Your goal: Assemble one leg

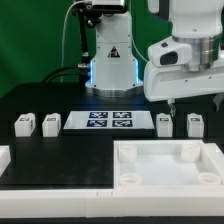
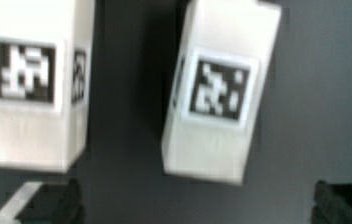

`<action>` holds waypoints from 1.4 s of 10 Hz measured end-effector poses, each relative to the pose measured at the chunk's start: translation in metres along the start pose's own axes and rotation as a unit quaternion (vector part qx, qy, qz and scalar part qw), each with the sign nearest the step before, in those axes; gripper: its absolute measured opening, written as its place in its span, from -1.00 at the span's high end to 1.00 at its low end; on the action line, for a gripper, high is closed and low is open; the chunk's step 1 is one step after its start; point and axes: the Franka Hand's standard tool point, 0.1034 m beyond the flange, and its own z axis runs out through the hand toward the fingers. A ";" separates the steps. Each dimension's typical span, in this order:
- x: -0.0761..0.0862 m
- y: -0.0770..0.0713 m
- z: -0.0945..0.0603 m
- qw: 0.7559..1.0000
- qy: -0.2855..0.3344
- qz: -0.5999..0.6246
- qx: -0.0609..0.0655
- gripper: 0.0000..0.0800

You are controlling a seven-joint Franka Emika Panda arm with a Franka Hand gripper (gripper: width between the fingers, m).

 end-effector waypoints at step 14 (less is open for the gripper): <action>-0.009 -0.009 -0.013 0.992 -0.129 0.006 -0.011 -0.62</action>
Offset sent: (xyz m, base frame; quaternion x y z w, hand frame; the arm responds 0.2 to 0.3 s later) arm 0.0098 0.0025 0.0049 -0.0127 -0.3161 0.0686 0.9462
